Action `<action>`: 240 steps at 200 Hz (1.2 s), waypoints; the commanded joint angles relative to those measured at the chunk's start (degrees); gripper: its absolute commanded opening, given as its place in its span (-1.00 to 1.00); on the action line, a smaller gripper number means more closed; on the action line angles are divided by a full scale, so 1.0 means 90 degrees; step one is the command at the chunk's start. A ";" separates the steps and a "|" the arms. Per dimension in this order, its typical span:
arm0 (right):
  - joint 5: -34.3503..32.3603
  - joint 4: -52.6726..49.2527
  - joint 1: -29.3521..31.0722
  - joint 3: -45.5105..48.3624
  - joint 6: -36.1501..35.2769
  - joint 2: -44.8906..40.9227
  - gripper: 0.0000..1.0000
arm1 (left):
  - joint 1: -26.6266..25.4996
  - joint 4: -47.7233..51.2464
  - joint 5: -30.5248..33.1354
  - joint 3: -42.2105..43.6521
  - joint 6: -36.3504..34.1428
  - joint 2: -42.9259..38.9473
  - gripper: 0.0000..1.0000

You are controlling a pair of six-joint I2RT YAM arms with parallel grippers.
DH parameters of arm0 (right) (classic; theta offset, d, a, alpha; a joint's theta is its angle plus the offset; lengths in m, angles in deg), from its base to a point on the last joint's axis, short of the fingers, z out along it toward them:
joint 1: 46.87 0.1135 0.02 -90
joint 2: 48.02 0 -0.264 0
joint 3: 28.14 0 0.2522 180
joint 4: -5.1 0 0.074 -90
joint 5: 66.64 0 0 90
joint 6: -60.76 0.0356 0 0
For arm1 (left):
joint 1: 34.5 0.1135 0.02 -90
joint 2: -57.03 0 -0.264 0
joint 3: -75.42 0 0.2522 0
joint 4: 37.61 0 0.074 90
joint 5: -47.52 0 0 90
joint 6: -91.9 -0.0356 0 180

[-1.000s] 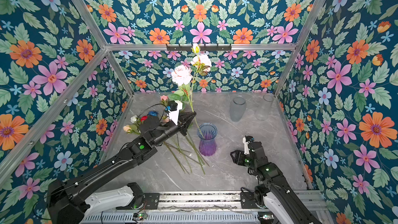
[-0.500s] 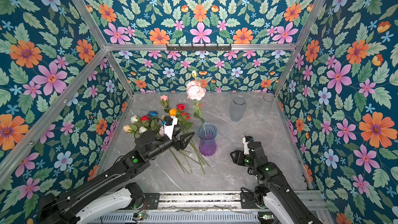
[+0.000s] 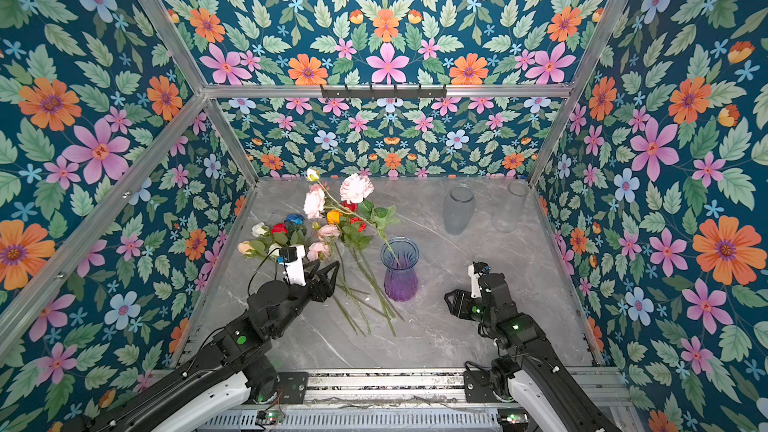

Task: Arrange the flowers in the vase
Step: 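Open the left gripper to release the carnations in the vase, then move the left gripper back down to the flower pile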

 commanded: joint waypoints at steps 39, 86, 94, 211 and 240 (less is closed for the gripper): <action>0.0003 0.0064 0.0005 -0.0042 0.0026 0.0202 0.23 | 0.1877 0.1128 -0.1713 -0.1035 0.0742 0.2789 0.17; -0.0002 0.0063 0.0013 -0.0022 0.0026 0.0115 0.23 | 0.2207 0.0127 -0.2844 -0.0846 0.1376 0.3854 0.24; -0.0002 0.0051 0.0011 -0.0010 0.0026 0.0078 0.23 | 0.2236 0.0035 -0.2990 -0.0885 0.1447 0.4068 0.24; 0.0084 0.0042 0.0015 0.0056 0.0017 -0.0141 0.23 | 0.2412 0.0082 -0.2747 -0.1285 0.1599 0.5272 0.08; 0.0081 0.0047 0.0015 0.0065 0.0017 -0.0169 0.23 | 0.2543 -0.0003 -0.2802 -0.1244 0.1608 0.5354 0.04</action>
